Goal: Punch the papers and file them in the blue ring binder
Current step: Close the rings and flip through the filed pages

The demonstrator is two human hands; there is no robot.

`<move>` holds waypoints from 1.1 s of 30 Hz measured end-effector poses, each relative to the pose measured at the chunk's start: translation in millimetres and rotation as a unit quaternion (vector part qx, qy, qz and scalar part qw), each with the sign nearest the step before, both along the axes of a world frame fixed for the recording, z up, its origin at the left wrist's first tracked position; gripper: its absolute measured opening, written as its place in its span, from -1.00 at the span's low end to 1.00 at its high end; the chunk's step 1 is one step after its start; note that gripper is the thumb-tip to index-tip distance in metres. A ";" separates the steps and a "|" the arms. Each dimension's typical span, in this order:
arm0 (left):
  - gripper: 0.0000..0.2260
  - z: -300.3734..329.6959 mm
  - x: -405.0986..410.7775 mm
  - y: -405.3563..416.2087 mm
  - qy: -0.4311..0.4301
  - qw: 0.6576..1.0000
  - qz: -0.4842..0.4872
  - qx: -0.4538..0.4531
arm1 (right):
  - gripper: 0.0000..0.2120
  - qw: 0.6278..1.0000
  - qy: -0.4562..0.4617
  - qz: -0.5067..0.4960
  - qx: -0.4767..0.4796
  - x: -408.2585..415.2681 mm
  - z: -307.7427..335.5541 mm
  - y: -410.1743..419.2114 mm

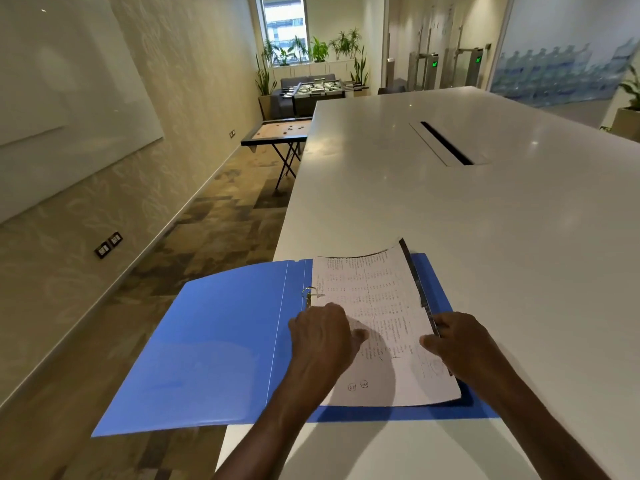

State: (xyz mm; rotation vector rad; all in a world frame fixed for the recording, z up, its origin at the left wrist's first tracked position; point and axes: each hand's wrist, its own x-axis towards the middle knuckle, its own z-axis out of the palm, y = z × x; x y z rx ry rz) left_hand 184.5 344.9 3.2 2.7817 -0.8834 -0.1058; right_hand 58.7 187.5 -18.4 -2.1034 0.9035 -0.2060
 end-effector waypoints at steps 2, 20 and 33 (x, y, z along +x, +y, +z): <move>-0.62 -5.1 1.9 0.1 0.007 0.998 -0.007 0.054 | -0.91 0.999 0.007 -0.003 -0.033 -2.1 -3.4 0.2; -0.59 -7.6 3.9 5.1 0.023 1.000 0.000 0.010 | -0.66 0.970 0.091 -0.025 -0.223 -2.6 -12.9 11.2; -0.32 0.7 91.4 97.4 0.117 0.952 0.238 -0.152 | -0.57 0.942 0.121 0.058 -0.309 3.1 -17.1 15.3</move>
